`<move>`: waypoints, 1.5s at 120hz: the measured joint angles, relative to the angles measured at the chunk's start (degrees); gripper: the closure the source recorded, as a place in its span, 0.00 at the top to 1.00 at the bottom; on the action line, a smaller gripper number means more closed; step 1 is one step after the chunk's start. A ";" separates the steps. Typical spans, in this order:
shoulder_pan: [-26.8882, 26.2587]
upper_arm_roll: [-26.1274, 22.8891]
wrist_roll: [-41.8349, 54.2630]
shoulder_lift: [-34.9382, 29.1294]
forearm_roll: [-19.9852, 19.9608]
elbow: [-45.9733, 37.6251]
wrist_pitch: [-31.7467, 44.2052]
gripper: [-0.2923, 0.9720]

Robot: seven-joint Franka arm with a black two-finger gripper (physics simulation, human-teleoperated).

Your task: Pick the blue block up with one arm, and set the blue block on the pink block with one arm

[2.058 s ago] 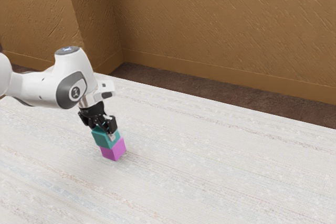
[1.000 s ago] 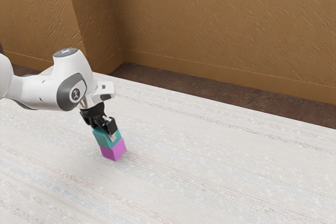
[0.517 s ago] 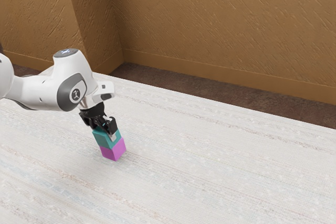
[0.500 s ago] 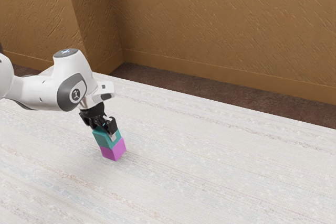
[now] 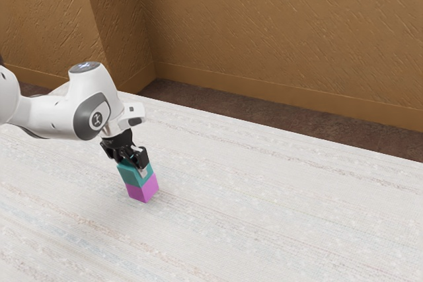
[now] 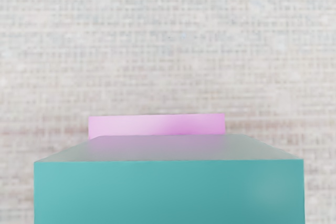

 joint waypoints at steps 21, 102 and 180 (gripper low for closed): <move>0.00 0.08 -0.08 0.08 -0.01 0.00 -0.01 0.54; -0.10 0.06 0.69 0.31 -0.34 0.17 -0.10 0.69; -0.79 3.66 1.51 -0.92 0.22 22.73 -6.09 0.75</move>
